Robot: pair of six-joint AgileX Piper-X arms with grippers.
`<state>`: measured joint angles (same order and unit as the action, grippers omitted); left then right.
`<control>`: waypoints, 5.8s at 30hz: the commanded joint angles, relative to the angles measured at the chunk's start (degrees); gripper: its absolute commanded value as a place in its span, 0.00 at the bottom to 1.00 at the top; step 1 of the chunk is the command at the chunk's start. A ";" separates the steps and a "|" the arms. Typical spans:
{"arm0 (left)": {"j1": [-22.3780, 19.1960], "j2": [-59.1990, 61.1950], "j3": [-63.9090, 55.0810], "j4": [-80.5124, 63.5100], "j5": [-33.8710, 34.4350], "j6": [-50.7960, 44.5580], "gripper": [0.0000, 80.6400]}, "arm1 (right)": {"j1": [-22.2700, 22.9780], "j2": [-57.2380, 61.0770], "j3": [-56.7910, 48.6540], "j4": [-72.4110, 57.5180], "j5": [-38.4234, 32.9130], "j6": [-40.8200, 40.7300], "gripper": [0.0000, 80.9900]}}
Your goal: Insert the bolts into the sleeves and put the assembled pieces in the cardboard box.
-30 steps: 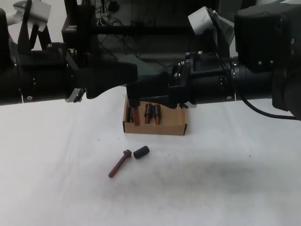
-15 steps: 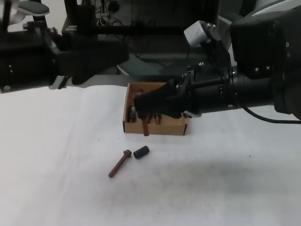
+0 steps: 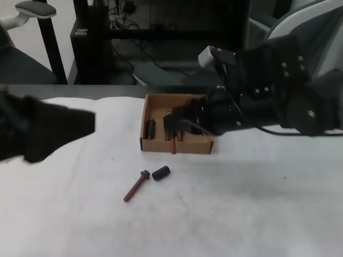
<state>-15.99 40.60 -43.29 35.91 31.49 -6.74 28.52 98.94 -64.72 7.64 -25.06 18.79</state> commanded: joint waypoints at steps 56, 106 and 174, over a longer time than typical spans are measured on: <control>0.16 -7.27 -0.60 5.44 -0.10 0.51 0.62 | -7.39 22.76 -42.18 44.72 4.11 -2.93 0.70; -0.21 47.43 -18.78 3.21 -3.99 24.52 0.62 | 7.29 -37.55 11.88 35.96 7.61 5.68 0.70; -8.67 72.46 -30.56 7.37 -15.55 23.49 0.62 | 7.19 -37.55 11.88 35.82 5.78 0.18 0.70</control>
<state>-24.66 112.21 -73.50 43.59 16.00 16.95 35.67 61.95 -52.67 44.19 -18.75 19.47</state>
